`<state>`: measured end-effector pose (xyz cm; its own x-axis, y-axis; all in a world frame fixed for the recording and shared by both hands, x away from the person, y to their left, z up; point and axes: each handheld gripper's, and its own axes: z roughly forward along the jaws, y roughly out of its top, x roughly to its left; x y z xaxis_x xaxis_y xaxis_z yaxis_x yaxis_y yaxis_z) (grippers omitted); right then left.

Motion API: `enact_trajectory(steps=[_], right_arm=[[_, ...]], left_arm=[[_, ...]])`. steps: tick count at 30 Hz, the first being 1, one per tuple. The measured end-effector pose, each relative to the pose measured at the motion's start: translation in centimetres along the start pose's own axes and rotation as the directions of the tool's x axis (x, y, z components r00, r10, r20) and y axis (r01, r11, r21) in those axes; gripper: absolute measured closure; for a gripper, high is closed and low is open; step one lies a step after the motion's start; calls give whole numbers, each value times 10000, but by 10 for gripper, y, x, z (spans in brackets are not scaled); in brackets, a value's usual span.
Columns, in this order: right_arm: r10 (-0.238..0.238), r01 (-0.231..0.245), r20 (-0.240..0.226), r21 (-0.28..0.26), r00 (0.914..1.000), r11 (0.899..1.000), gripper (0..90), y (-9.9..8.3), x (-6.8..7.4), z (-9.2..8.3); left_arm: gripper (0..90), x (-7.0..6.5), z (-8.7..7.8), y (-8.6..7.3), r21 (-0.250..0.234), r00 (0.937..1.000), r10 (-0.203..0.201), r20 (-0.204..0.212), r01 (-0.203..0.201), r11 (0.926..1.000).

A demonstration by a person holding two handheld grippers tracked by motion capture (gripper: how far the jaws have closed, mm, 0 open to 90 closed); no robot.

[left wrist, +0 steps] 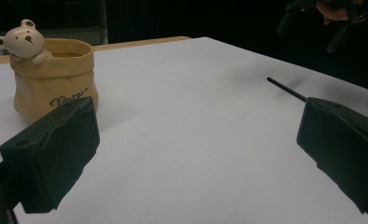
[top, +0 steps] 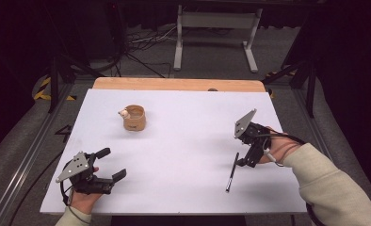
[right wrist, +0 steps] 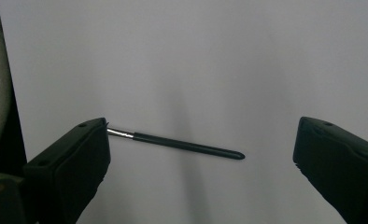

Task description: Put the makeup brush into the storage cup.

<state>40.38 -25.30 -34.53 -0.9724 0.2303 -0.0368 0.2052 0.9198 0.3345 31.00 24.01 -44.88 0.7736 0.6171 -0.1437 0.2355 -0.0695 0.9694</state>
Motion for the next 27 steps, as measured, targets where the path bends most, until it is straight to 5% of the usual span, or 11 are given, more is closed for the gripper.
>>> enact_trajectory(steps=[5,8,27], right_arm=[[-290,278,-516,-235,9982,9993,52,0,-4,6],[-592,581,-480,-239,9971,9980,53,0,-3,10],[-724,738,-497,268,9961,9969,50,-6,-4,39]], left_arm=[[1,1,0,0,36,10000,-7,-3,7,10000],[1,1,0,0,23,10000,8,-7,-8,10000],[1,1,1,0,36,10000,-55,-24,55,10000]])
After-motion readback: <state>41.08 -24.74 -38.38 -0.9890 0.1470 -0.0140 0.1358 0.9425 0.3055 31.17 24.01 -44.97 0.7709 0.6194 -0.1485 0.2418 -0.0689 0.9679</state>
